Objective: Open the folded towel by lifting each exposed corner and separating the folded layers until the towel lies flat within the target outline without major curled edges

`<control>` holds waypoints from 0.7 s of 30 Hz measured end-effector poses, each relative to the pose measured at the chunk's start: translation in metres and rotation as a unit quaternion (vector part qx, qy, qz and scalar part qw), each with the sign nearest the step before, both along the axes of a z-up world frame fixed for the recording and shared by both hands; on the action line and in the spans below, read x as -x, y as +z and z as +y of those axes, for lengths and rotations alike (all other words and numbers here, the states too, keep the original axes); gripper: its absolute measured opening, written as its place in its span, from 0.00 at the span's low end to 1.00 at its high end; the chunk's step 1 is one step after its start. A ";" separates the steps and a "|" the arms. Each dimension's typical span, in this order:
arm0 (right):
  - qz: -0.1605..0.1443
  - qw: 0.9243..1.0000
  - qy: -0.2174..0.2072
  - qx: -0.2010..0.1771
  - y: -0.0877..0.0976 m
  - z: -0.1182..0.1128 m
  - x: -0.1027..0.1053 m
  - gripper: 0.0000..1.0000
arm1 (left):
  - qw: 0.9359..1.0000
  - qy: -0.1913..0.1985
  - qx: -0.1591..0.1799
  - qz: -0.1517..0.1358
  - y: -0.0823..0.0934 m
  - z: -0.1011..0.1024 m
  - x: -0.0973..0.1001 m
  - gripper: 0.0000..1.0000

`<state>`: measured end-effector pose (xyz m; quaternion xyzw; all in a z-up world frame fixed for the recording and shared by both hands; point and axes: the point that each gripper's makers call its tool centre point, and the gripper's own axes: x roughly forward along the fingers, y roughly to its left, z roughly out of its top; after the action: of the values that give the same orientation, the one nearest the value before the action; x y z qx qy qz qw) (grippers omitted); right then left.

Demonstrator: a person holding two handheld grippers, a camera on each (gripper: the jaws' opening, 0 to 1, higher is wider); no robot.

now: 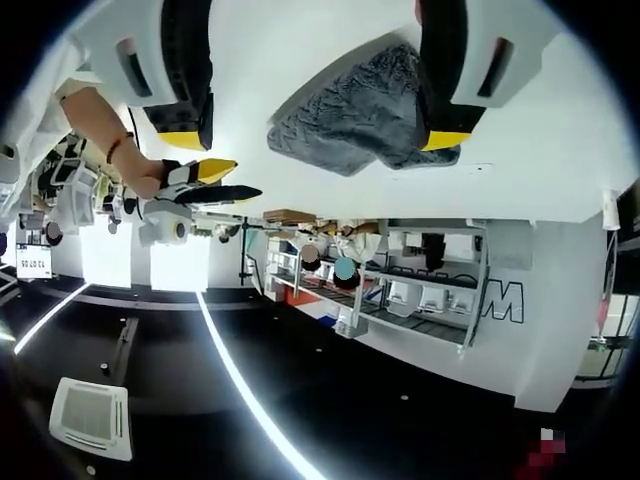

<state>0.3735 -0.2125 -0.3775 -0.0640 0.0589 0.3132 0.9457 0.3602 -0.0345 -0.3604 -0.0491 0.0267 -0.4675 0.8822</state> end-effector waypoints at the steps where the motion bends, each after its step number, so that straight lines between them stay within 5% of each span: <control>1: 0.000 1.000 0.000 -0.001 0.000 0.000 0.000 0.65 | 1.000 -0.001 -0.001 -0.001 0.000 0.000 0.000 0.82; 21: 0.012 1.000 -0.004 -0.006 0.000 -0.001 -0.017 0.61 | 1.000 0.004 -0.001 0.003 -0.002 -0.007 -0.007 0.80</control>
<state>0.3907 -0.2136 -0.3772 -0.0541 0.0684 0.3105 0.9465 0.3673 -0.0420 -0.3622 -0.0497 0.0299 -0.4641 0.8839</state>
